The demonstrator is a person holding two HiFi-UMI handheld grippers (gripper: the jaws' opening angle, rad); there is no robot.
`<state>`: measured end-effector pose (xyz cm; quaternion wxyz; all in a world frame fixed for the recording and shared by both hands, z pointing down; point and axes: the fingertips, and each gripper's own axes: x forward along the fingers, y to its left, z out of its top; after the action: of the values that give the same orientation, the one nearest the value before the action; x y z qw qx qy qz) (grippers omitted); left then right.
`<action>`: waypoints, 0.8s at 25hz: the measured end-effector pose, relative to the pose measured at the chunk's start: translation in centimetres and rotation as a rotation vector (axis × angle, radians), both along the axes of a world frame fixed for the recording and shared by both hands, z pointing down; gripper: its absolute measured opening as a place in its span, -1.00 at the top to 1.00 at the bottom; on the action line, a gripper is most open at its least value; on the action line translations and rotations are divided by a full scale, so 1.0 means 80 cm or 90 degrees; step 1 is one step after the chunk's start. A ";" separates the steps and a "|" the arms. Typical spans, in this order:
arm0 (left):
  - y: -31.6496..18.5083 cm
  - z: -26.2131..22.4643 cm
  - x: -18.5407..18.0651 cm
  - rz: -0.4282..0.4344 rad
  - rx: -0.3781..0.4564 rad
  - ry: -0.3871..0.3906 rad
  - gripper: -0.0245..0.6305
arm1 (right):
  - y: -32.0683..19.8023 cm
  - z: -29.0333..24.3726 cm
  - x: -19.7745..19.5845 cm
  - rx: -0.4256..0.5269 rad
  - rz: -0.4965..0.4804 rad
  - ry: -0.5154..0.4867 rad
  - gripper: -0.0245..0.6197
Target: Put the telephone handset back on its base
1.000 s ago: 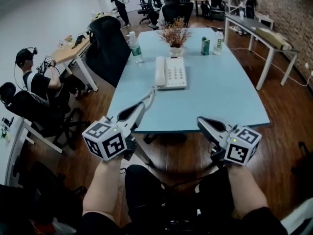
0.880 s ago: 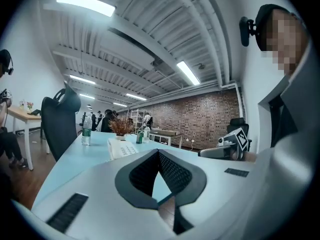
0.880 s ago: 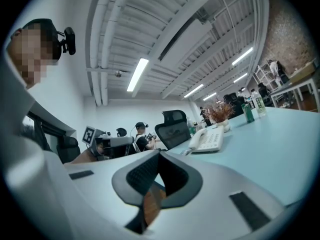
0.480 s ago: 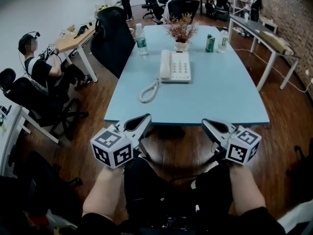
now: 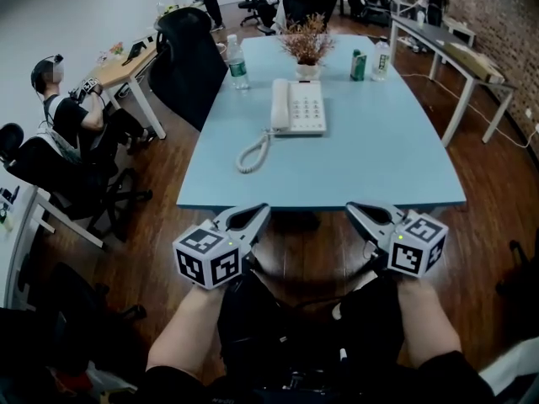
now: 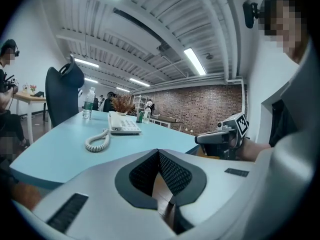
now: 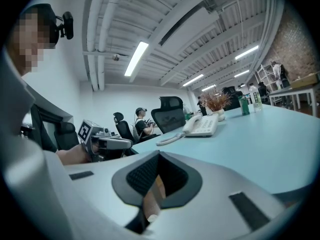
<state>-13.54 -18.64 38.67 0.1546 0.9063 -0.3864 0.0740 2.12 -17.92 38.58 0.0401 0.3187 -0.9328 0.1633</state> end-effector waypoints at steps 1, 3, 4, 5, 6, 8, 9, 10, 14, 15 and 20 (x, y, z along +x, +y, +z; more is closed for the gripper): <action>0.002 0.003 0.001 0.003 -0.006 0.005 0.93 | 0.002 0.002 -0.002 -0.003 -0.003 0.003 0.89; 0.004 0.004 0.002 0.004 -0.008 0.004 0.93 | 0.004 0.005 -0.006 -0.007 -0.007 0.007 0.89; 0.003 0.005 0.001 0.003 -0.006 0.000 0.93 | 0.004 0.007 -0.007 -0.008 -0.009 0.008 0.89; 0.002 0.006 0.000 0.001 -0.006 -0.003 0.93 | 0.003 0.007 -0.007 -0.008 -0.009 0.009 0.89; 0.001 0.008 0.000 0.000 -0.007 -0.005 0.93 | 0.002 0.007 -0.007 -0.008 -0.008 0.010 0.89; -0.002 0.014 0.001 0.002 -0.014 -0.003 0.93 | 0.000 0.006 -0.005 -0.006 -0.005 0.007 0.89; -0.003 0.016 0.002 0.004 -0.018 -0.002 0.93 | 0.000 0.006 -0.004 -0.006 -0.003 0.003 0.89; -0.003 0.019 0.004 0.007 -0.021 -0.001 0.93 | 0.000 0.007 -0.002 -0.006 -0.002 0.000 0.89; -0.001 0.028 0.008 0.011 -0.031 -0.001 0.93 | 0.000 0.012 0.000 -0.008 0.000 0.005 0.89; 0.000 0.030 0.008 0.012 -0.034 0.000 0.93 | 0.000 0.013 0.000 -0.009 0.000 0.006 0.89; 0.000 0.030 0.012 0.014 -0.033 -0.004 0.93 | -0.001 0.015 0.000 -0.013 -0.003 0.005 0.89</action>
<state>-12.61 -18.64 41.03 0.1757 0.9059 -0.3752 0.0883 2.10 -18.02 39.76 0.0471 0.3170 -0.9317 0.1712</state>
